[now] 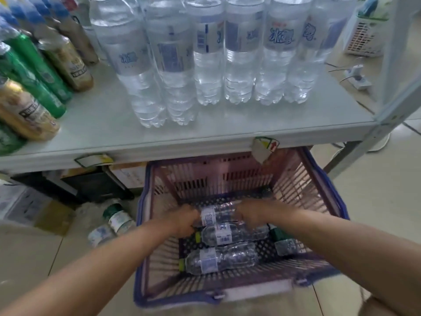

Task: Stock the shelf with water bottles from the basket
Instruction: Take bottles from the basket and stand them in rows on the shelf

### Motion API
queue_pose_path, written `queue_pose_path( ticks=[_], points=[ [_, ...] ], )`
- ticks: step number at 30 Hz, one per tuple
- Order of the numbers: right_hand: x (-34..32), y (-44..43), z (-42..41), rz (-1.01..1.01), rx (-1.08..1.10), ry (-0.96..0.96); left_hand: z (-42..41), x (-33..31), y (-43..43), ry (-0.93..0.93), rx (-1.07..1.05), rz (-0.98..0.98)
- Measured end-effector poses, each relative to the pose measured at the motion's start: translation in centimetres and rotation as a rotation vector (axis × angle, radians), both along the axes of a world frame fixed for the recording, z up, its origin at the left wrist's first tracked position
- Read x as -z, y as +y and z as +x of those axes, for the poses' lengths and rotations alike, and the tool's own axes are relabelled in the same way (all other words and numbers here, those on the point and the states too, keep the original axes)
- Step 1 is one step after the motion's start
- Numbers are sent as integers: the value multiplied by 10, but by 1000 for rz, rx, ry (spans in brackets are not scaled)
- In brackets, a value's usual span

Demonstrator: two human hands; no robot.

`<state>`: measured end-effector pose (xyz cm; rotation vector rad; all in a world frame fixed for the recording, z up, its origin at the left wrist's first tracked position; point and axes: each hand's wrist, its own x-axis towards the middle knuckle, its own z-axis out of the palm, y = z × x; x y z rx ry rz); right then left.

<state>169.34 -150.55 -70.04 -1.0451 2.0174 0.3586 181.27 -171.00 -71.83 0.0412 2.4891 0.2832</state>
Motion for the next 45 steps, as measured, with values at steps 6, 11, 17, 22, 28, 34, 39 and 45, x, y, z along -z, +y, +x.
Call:
queue_pose_path(
  ticks=[6, 11, 17, 22, 28, 34, 39, 45],
  points=[
    [47, 27, 17, -106, -103, 133, -36, 49, 28, 17, -193, -13],
    [61, 19, 23, -98, -113, 142, -30, 69, 24, 7, -154, -142],
    [44, 30, 12, -301, -15, -10, -37, 41, 16, 47, -221, 32],
    [-39, 27, -5, -386, -4, -29, -35, -1, 6, 78, -363, 129],
    [-136, 39, -12, -706, 173, -33, -25, -71, 0, 141, -470, 254],
    [-198, 49, 4, -957, 340, -185, -1, -144, -9, 353, -506, 333],
    [-229, 51, 10, -1096, 414, -187, 22, -198, -7, 520, -582, 541],
    [-259, 40, -2, -1224, 452, -123, 31, -244, -22, 678, -643, 771]
  ],
)
